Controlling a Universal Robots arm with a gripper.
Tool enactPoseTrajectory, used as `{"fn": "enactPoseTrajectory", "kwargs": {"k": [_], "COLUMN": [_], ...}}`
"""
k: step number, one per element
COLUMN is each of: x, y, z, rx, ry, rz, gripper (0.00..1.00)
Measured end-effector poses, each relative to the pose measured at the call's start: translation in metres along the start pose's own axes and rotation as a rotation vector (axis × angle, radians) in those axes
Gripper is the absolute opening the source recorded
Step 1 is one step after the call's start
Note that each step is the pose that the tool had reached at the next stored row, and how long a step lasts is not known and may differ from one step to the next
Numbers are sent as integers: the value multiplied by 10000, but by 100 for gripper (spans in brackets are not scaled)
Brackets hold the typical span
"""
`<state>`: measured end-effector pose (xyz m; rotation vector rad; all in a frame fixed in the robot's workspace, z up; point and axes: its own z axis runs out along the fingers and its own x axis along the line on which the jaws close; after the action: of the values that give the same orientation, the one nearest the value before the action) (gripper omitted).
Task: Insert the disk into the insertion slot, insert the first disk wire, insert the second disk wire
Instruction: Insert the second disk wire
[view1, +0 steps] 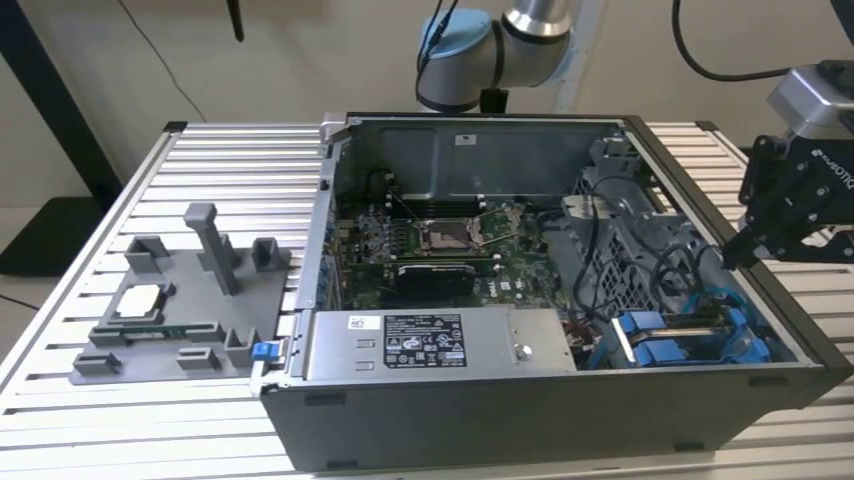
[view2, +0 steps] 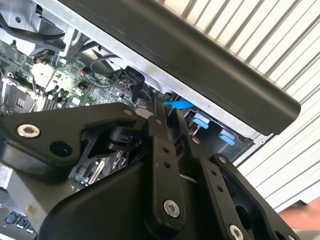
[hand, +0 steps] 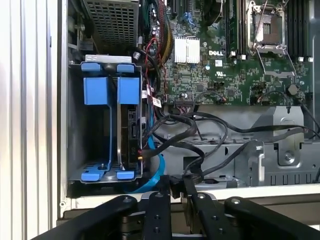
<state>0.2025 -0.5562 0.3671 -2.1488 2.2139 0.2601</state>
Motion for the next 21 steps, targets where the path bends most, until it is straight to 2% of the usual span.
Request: {"fn": "enactPoseTrajectory", "kwargs": {"k": [7,10,15,21], "x": [4,0,-9,-14], "y": [3,23,127,282], "z": [0,-27,-94,-153], "rx": [-2,-2,18,101], "ry": [0,-13,-16,-14], "rz": [1,2,5,-6], "gripper": [0,0,0,0]}}
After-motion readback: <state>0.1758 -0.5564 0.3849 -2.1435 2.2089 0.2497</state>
